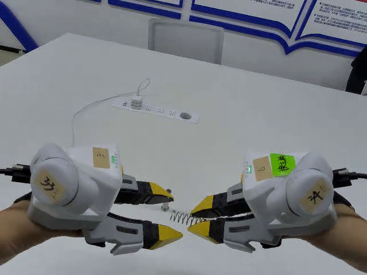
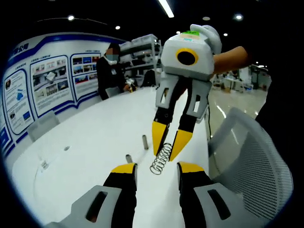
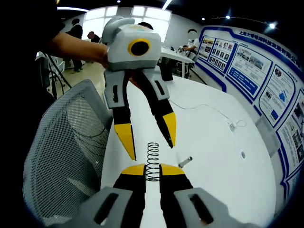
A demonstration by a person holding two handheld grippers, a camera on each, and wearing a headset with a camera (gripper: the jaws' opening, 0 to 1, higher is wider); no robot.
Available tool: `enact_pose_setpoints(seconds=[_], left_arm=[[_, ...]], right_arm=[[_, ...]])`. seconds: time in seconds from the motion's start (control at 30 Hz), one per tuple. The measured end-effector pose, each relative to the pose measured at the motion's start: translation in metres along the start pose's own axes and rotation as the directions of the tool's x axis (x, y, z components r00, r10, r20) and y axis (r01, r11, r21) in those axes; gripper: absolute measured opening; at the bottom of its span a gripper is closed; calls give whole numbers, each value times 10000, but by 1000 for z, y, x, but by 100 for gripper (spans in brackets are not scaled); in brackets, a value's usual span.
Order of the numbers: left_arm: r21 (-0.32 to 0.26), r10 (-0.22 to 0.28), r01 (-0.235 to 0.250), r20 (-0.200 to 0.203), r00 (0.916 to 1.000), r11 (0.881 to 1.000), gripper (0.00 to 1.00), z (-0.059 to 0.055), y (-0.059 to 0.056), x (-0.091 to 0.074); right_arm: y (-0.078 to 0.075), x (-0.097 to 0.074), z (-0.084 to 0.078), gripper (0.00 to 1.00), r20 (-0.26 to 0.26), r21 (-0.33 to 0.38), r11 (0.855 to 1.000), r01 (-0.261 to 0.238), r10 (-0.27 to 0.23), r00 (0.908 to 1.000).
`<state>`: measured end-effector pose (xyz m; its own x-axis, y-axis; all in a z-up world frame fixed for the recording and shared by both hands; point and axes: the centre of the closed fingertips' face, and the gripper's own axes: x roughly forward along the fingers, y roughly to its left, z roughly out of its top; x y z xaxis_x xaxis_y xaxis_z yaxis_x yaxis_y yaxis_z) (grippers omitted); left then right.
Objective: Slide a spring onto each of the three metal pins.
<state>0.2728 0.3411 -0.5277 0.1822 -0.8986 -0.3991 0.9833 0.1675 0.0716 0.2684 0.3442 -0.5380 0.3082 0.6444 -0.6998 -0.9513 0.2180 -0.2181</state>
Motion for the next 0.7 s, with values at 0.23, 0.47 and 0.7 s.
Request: enact_pose_setpoints(seconds=[0.23,0.47,0.7], left_arm=[[246,-128,137,-356,9993,9996,28,-9,-3,1],[382,-342,369,-681,9971,9986,24,-16,-7,2],[800,-572,653,-993,9934,9947,18,-16,-13,5]], right_arm=[[4,5,3,10,-20,-130,9995,-295,295,9996],[11,10,2,10,-183,-312,9977,-601,596,9981],[12,11,1,10,-304,-298,9969,-726,717,9970]])
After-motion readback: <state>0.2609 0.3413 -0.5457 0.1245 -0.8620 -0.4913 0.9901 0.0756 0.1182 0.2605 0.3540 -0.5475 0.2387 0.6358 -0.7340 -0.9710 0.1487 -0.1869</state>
